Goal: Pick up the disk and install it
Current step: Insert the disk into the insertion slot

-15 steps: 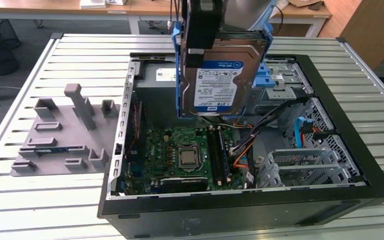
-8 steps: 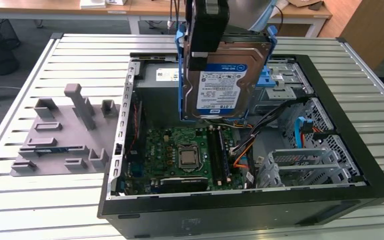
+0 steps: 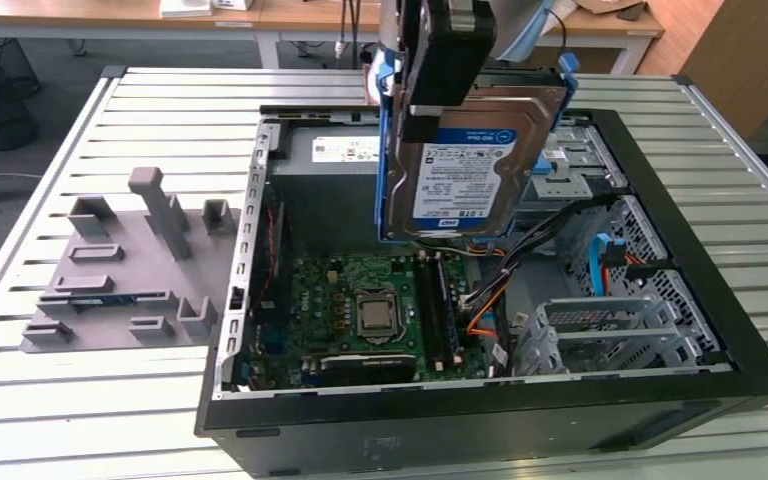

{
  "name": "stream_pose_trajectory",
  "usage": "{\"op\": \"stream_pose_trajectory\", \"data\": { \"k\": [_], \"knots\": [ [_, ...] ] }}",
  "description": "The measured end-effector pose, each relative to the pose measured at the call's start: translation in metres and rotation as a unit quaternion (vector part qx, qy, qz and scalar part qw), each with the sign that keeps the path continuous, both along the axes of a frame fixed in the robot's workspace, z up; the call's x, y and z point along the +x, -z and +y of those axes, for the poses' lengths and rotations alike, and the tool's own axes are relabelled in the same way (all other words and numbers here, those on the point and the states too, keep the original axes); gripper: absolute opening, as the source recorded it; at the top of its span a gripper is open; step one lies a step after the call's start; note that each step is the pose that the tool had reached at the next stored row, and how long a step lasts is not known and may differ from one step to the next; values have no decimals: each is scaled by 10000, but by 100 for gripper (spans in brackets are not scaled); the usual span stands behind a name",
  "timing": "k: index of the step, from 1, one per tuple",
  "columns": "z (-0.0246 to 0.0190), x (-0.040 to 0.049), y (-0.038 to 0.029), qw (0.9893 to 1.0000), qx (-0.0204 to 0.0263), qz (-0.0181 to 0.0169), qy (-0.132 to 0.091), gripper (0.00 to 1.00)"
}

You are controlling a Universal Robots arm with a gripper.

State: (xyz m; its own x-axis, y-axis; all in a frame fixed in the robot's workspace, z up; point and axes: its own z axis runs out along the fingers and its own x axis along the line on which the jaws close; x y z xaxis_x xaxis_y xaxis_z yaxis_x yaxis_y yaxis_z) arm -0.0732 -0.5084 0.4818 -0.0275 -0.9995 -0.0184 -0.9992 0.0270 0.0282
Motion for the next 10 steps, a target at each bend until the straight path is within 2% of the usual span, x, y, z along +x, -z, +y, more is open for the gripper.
{"op": "stream_pose_trajectory", "data": {
  "k": [3, 10],
  "knots": [
    [-30, 0, 0, 10000, -1, 0, 0, 36],
    [-181, 0, 8, 10000, 0, 0, 0, 36]
  ]
}}
